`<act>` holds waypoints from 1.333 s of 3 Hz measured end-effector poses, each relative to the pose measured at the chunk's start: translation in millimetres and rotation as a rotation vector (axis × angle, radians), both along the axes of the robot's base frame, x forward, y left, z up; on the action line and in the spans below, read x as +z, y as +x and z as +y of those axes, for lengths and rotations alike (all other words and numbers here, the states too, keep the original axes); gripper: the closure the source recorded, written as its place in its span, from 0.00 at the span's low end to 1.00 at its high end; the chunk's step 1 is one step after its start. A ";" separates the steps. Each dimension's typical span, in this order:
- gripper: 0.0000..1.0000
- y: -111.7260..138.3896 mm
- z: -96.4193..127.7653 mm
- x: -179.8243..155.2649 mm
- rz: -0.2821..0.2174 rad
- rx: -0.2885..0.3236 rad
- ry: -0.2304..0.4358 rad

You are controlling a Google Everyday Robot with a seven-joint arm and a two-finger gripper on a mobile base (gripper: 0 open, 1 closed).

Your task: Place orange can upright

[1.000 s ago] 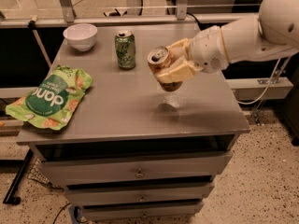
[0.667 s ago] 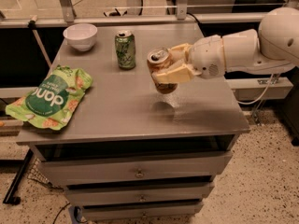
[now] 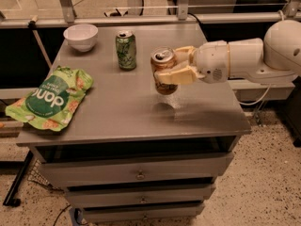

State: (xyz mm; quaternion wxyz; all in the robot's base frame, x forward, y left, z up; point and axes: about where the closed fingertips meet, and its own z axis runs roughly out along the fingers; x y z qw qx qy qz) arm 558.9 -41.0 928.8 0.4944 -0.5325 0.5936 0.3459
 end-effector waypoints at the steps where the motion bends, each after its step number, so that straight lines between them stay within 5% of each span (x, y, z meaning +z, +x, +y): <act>1: 1.00 3.5 -9.2 -5.3 0.054 -0.031 0.117; 4: 0.98 8.8 -20.8 -35.1 0.139 -0.091 0.193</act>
Offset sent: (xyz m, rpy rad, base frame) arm 0.0106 -0.0272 -0.0235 0.2250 0.1411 -0.0870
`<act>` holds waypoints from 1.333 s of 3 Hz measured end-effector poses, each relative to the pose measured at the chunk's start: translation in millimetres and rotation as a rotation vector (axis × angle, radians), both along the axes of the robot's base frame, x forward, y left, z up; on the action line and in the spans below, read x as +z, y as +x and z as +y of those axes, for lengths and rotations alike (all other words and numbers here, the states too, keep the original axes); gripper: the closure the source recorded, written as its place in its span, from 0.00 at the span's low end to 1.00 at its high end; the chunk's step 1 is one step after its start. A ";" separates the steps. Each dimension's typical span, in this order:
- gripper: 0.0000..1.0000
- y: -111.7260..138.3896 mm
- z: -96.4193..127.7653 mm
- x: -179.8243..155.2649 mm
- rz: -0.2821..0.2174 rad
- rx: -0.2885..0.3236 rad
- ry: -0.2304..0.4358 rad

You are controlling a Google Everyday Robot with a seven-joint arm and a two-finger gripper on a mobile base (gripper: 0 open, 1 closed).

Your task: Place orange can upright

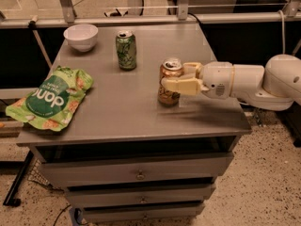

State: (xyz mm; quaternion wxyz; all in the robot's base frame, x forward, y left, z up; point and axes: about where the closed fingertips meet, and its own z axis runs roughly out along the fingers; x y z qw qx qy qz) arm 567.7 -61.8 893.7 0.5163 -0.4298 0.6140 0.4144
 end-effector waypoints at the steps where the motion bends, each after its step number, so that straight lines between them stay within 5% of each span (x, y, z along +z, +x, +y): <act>1: 0.75 -0.4 2.7 1.8 -0.003 0.006 -0.001; 4: 0.00 -2.1 11.2 4.1 -0.005 0.023 0.000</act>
Offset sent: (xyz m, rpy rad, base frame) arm -0.0004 0.0024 0.0016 -0.0005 -0.0024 0.0057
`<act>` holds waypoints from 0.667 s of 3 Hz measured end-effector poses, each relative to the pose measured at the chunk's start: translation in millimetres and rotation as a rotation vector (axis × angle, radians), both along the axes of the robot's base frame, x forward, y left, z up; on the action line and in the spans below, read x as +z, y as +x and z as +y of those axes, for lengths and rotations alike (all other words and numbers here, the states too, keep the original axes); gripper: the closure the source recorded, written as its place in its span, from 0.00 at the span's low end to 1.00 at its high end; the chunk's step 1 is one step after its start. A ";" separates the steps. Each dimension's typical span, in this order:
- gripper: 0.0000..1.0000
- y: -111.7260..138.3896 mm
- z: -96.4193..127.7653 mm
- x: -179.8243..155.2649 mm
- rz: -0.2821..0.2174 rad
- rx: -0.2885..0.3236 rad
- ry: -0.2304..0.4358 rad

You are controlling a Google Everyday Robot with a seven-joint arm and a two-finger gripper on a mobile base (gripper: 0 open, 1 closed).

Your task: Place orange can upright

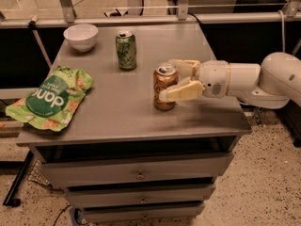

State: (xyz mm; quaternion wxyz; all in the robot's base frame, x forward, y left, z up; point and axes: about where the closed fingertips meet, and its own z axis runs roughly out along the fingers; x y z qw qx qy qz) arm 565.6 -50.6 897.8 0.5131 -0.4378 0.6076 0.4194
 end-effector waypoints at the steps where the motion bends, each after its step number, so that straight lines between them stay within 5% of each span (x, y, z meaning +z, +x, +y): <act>1: 0.00 0.0 0.0 0.0 0.000 0.000 0.000; 2: 0.00 -1.8 -35.8 8.4 0.004 -0.069 -0.055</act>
Offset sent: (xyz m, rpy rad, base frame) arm -0.0046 -0.0997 0.0209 -0.1413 0.0120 -0.1875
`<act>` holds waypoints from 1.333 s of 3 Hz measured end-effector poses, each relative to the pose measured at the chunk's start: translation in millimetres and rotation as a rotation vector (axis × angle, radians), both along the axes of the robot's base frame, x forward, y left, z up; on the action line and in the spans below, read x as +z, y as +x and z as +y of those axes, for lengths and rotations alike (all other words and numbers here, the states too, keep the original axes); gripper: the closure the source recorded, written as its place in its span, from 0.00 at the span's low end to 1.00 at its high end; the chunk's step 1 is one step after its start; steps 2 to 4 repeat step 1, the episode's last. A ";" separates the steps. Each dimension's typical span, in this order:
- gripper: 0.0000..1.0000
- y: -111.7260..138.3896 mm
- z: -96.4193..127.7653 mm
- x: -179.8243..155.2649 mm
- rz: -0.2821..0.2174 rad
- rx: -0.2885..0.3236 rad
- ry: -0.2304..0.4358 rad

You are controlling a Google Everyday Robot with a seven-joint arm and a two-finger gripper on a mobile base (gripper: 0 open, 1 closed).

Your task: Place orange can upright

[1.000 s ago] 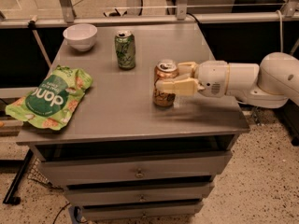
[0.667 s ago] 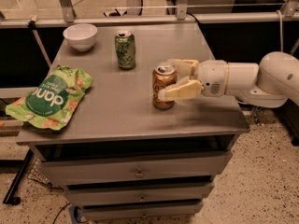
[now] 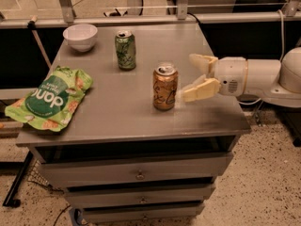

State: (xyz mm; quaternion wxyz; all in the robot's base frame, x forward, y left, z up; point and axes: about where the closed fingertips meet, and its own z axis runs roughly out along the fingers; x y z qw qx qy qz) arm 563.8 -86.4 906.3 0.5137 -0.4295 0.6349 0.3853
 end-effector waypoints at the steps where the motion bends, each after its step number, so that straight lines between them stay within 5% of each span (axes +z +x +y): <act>1: 0.00 -2.2 -48.9 6.1 0.009 -0.086 -0.052; 4: 0.00 -2.2 -48.9 6.1 0.009 -0.086 -0.052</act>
Offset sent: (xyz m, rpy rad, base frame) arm 0.0000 0.0000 0.0000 0.0000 0.0000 0.0000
